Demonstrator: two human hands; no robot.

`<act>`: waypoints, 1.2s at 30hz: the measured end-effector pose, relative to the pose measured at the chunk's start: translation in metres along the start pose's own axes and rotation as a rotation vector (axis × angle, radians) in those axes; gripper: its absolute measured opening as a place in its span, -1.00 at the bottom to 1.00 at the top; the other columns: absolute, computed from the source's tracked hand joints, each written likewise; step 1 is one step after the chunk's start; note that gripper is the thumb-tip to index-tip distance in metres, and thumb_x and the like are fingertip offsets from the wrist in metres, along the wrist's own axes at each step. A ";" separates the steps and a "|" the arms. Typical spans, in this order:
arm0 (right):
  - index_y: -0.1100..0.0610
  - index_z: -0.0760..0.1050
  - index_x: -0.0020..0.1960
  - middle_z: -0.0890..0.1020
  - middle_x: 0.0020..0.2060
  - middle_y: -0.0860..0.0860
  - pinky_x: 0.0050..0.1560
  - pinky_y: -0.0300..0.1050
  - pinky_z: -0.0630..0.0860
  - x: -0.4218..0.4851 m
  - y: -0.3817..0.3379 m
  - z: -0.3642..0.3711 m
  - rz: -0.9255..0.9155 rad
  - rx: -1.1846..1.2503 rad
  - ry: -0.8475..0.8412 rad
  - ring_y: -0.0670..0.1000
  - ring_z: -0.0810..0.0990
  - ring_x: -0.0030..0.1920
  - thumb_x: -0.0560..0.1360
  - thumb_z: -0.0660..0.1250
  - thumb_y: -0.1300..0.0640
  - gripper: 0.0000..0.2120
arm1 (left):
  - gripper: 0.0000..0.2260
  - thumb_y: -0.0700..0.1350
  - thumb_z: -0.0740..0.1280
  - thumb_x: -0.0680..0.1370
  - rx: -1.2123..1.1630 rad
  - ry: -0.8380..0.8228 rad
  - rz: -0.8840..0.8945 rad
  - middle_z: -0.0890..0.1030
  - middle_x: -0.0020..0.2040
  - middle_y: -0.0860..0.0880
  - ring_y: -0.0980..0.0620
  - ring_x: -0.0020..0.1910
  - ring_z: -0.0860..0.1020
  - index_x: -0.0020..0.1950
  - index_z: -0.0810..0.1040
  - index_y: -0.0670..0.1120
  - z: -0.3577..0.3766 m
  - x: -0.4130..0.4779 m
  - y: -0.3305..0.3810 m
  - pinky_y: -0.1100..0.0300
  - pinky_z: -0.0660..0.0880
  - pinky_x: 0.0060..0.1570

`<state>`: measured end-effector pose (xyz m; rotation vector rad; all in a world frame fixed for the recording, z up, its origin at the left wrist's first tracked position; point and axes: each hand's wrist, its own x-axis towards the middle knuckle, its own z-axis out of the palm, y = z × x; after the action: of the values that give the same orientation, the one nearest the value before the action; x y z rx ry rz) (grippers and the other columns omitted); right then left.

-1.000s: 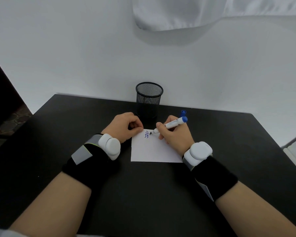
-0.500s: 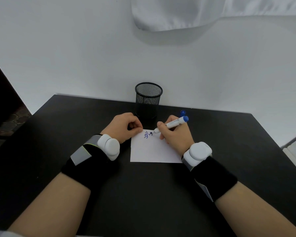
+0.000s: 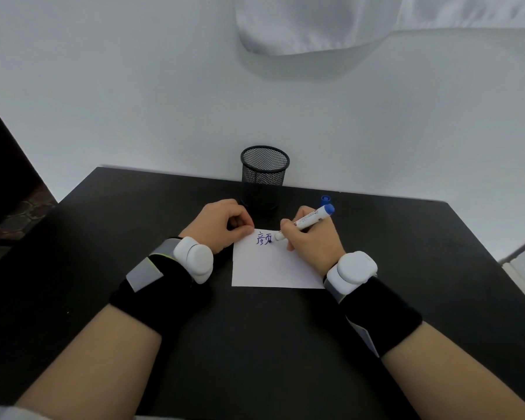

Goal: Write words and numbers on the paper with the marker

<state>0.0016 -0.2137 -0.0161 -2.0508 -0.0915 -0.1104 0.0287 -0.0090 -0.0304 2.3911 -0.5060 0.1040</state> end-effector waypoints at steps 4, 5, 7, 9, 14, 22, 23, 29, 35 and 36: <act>0.17 0.34 -0.33 0.49 -0.44 0.13 -0.29 -0.10 0.47 0.001 0.002 -0.005 0.025 0.007 0.061 0.06 0.52 -0.39 0.44 0.35 0.23 -0.76 | -0.96 -0.10 0.42 0.47 0.005 0.001 -0.002 0.54 -0.12 0.08 0.17 -0.17 0.51 -0.10 0.62 0.02 0.000 -0.001 0.001 0.50 0.40 -0.17; 0.18 0.34 -0.32 0.49 -0.42 0.16 -0.30 -0.08 0.46 0.002 0.004 -0.007 0.036 0.025 0.088 0.06 0.50 -0.39 0.44 0.34 0.23 -0.78 | -0.96 -0.10 0.42 0.47 0.004 0.002 0.000 0.54 -0.12 0.08 0.18 -0.18 0.50 -0.10 0.62 0.01 -0.001 -0.001 0.001 0.51 0.39 -0.17; 0.19 0.35 -0.28 0.53 -0.39 0.19 -0.38 -0.13 0.47 0.003 0.005 -0.015 0.073 0.134 0.131 0.00 0.51 -0.43 0.48 0.32 0.24 -0.80 | -0.96 -0.11 0.42 0.47 0.002 0.003 0.000 0.54 -0.12 0.07 0.18 -0.18 0.50 -0.10 0.62 0.00 0.000 -0.001 0.001 0.52 0.39 -0.17; 0.19 0.39 -0.22 0.59 -0.37 0.19 -0.47 -0.23 0.44 0.001 0.006 -0.024 0.090 0.226 0.117 -0.07 0.50 -0.49 0.54 0.31 0.20 -0.81 | -0.96 -0.11 0.42 0.47 0.000 0.001 -0.003 0.54 -0.12 0.07 0.16 -0.17 0.51 -0.10 0.62 0.00 0.000 -0.001 0.001 0.46 0.40 -0.16; 0.18 0.51 0.01 0.67 -0.18 0.20 -0.41 -0.11 0.57 -0.004 0.011 -0.033 0.037 0.226 0.000 0.03 0.61 -0.31 0.57 0.33 0.09 -0.85 | -0.97 -0.10 0.41 0.47 -0.001 0.000 -0.001 0.54 -0.13 0.07 0.14 -0.16 0.51 -0.11 0.62 0.02 0.000 0.000 0.001 0.39 0.41 -0.13; 0.23 0.49 -0.06 0.65 -0.28 0.19 -0.46 -0.15 0.55 -0.003 0.008 -0.020 0.068 0.208 -0.015 0.05 0.62 -0.41 0.54 0.37 0.15 -0.86 | -0.97 -0.11 0.41 0.47 0.011 0.008 0.012 0.54 -0.12 0.07 0.17 -0.17 0.51 -0.10 0.62 0.00 0.001 -0.001 0.000 0.43 0.39 -0.15; 0.26 0.48 -0.07 0.65 -0.30 0.19 -0.47 -0.17 0.54 -0.003 0.009 -0.020 0.082 0.197 -0.002 0.03 0.60 -0.43 0.54 0.37 0.16 -0.84 | -0.97 -0.11 0.41 0.47 0.013 0.011 0.015 0.54 -0.12 0.06 0.17 -0.17 0.51 -0.10 0.62 -0.01 0.001 -0.001 0.000 0.44 0.39 -0.15; 0.18 0.43 -0.19 0.62 -0.39 0.11 -0.50 -0.35 0.44 -0.001 0.010 -0.020 0.099 0.074 0.055 -0.15 0.49 -0.56 0.55 0.34 0.12 -0.80 | -0.96 -0.12 0.41 0.47 0.032 0.009 0.027 0.54 -0.12 0.05 0.18 -0.18 0.50 -0.09 0.63 -0.03 -0.001 -0.002 0.002 0.50 0.38 -0.17; 0.15 0.45 -0.20 0.61 -0.40 0.05 -0.45 -0.37 0.45 0.001 0.012 -0.020 0.085 0.048 0.044 -0.17 0.49 -0.55 0.55 0.35 0.10 -0.81 | -0.95 -0.11 0.41 0.48 0.044 -0.006 0.030 0.51 -0.13 0.09 0.20 -0.18 0.49 -0.07 0.62 -0.01 -0.002 -0.001 0.002 0.48 0.37 -0.18; 0.15 0.45 -0.19 0.62 -0.40 0.04 -0.44 -0.37 0.45 0.001 0.013 -0.020 0.080 0.046 0.044 -0.17 0.49 -0.54 0.55 0.35 0.10 -0.81 | -0.95 -0.11 0.41 0.48 0.043 -0.007 0.029 0.51 -0.14 0.11 0.20 -0.18 0.49 -0.08 0.61 0.00 -0.002 -0.001 0.002 0.47 0.36 -0.18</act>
<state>0.0032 -0.2372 -0.0180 -2.0022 0.0159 -0.1029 0.0275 -0.0088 -0.0281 2.4273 -0.5472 0.1201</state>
